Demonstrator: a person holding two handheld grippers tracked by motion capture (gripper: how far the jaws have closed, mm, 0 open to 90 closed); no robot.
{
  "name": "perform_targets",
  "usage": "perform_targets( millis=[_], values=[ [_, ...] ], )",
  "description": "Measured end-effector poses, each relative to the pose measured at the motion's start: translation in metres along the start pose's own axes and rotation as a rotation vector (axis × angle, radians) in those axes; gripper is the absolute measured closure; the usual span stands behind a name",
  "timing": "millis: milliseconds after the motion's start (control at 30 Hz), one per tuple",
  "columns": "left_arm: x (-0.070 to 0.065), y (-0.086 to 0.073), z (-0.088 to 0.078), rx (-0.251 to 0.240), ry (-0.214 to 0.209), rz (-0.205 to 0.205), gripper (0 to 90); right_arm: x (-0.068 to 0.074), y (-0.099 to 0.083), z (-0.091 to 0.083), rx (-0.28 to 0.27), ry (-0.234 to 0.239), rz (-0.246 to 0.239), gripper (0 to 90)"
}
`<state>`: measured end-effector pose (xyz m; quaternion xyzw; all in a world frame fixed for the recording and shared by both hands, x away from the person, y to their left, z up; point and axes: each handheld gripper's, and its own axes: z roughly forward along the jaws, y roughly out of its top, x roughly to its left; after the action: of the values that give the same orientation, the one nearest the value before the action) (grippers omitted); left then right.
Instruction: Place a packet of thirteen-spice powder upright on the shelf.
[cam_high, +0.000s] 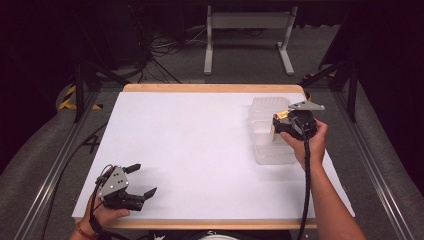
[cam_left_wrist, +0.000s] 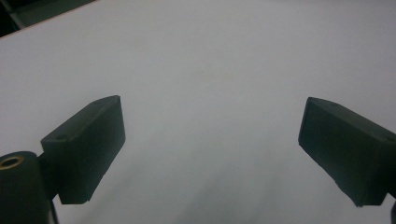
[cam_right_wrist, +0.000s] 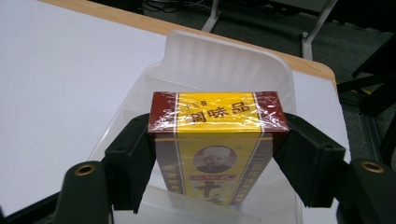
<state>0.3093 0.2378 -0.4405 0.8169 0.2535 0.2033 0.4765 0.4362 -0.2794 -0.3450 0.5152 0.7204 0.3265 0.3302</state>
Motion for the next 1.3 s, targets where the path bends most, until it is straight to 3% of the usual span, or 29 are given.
perform_targets(
  millis=[467,933,1300],
  values=[
    [0.000,0.000,0.000,0.000,-0.001,0.000,7.9,0.000,-0.007,-0.001,0.042,0.010,-0.021,31.6],
    [0.000,0.000,0.001,0.006,-0.004,-0.002,7.8,-0.002,-0.012,0.000,0.040,0.014,-0.050,30.1],
    [0.000,0.000,0.001,0.008,-0.003,0.001,7.8,-0.007,-0.014,-0.002,0.051,0.046,-0.077,26.0]
  ],
)
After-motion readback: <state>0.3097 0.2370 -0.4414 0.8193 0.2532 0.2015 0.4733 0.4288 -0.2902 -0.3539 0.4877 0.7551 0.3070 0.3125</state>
